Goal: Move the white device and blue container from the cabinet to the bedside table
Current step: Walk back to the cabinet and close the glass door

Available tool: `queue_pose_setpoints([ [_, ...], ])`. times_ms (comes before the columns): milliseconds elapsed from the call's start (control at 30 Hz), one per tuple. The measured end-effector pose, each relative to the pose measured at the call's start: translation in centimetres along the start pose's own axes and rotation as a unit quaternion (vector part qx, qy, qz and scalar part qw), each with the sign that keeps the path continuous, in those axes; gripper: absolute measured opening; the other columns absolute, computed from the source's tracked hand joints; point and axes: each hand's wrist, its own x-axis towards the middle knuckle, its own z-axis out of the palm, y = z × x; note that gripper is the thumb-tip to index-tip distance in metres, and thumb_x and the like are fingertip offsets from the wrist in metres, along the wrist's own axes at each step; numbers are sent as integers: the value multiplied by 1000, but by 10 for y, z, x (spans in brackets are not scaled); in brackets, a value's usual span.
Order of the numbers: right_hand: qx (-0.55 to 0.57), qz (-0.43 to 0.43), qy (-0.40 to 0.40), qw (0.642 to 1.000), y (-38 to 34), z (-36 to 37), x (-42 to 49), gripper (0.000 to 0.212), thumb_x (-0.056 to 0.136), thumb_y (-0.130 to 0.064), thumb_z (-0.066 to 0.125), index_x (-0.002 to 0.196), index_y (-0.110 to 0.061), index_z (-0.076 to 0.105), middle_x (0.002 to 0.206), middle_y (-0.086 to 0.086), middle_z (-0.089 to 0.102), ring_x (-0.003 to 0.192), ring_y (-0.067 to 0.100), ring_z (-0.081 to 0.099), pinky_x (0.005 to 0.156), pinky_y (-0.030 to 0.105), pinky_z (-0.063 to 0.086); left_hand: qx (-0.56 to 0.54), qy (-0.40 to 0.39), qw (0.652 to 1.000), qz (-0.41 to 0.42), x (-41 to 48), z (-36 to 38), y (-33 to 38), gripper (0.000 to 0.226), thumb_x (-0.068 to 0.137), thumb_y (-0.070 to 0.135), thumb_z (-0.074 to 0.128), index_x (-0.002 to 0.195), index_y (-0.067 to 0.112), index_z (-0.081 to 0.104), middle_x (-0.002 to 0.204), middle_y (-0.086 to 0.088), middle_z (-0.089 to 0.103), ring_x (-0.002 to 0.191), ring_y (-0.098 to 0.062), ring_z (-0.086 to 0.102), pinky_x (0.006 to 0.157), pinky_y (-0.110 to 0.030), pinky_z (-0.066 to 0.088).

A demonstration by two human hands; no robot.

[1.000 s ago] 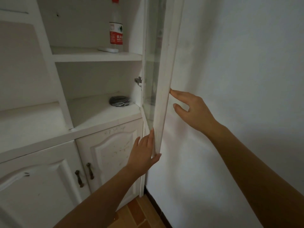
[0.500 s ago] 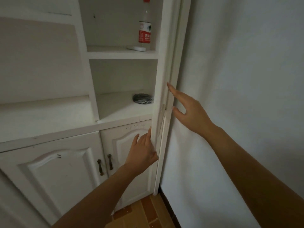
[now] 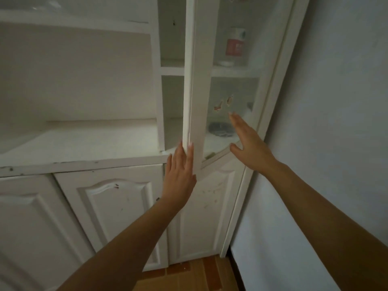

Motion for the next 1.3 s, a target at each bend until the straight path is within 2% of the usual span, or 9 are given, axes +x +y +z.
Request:
queue_pose_setpoints([
  [100, -7, 0, -9, 1000, 0, 12, 15, 77, 89, -13, 48, 145, -30, -1, 158, 3, 5, 144, 21, 8, 115, 37, 16, 62, -5, 998, -8, 22, -4, -17, 98, 84, 20, 60, 136, 22, -24, 152, -23, -3, 140, -32, -5, 112, -44, -3],
  [167, -15, 3, -10, 1000, 1, 19, 26, 77, 89, -12, 48, 145, -29, -2, 158, 2, 2, 144, 23, 7, 116, 39, 16, 99, -4, 995, -3, 36, -4, -33, 100, 81, 23, 64, 139, 21, -18, 149, -21, -11, 138, -33, -10, 112, -48, -1],
  [300, -44, 0, -11, 999, 2, 29, 51, 77, 89, -10, 47, 145, -26, -3, 158, 2, -4, 144, 23, 1, 115, 37, 12, 145, 2, 989, 6, 54, 0, -61, 109, 70, 34, 73, 143, 18, -6, 151, -21, -10, 138, -37, 0, 111, -53, 10],
  [500, -81, 27, -20, 996, 5, 59, 88, 78, 89, -8, 45, 145, -24, -7, 157, 0, -12, 144, 24, -9, 115, 41, 14, 169, -2, 985, 9, 78, 8, -95, 110, 69, 43, 72, 143, 20, -6, 148, -17, -5, 138, -36, 1, 110, -51, 8],
  [667, -129, 38, -4, 991, 11, 85, 109, 82, 87, -7, 46, 145, -22, -9, 156, 1, -16, 143, 24, -14, 110, 43, 27, 160, -14, 987, 6, 98, 15, -119, 110, 69, 44, 71, 143, 22, -6, 151, -25, 2, 138, -36, 1, 111, -50, 9],
  [867, -184, 61, 12, 981, 13, 106, 129, 80, 89, -10, 45, 144, -18, -14, 155, 7, -18, 142, 31, -16, 115, 45, 12, 126, -15, 992, 17, 119, 23, -141, 103, 70, 40, 71, 142, 26, -2, 150, -28, 8, 137, -36, -2, 109, -49, 7],
  [967, -196, 77, 40, 977, 12, 120, 134, 81, 88, -10, 46, 144, -13, -12, 155, 12, -15, 141, 36, -14, 115, 45, 14, 127, -10, 991, 35, 124, 25, -149, 102, 67, 42, 73, 142, 24, 6, 148, -30, 16, 136, -38, 6, 107, -52, 10],
  [1067, -206, 80, 59, 974, 13, 127, 137, 83, 85, -11, 51, 144, -9, -7, 155, 17, -7, 141, 40, -8, 113, 47, 18, 121, -23, 991, 49, 127, 27, -155, 101, 69, 44, 70, 142, 27, 1, 149, -29, 12, 136, -38, 3, 108, -51, 6],
  [1300, -206, 82, 55, 973, 12, 128, 140, 84, 84, -14, 54, 144, -9, -5, 155, 16, -9, 141, 40, -11, 112, 48, 21, 97, -29, 993, 52, 130, 28, -159, 100, 72, 45, 66, 140, 33, -7, 152, -24, 6, 138, -34, -3, 110, -48, 3],
])
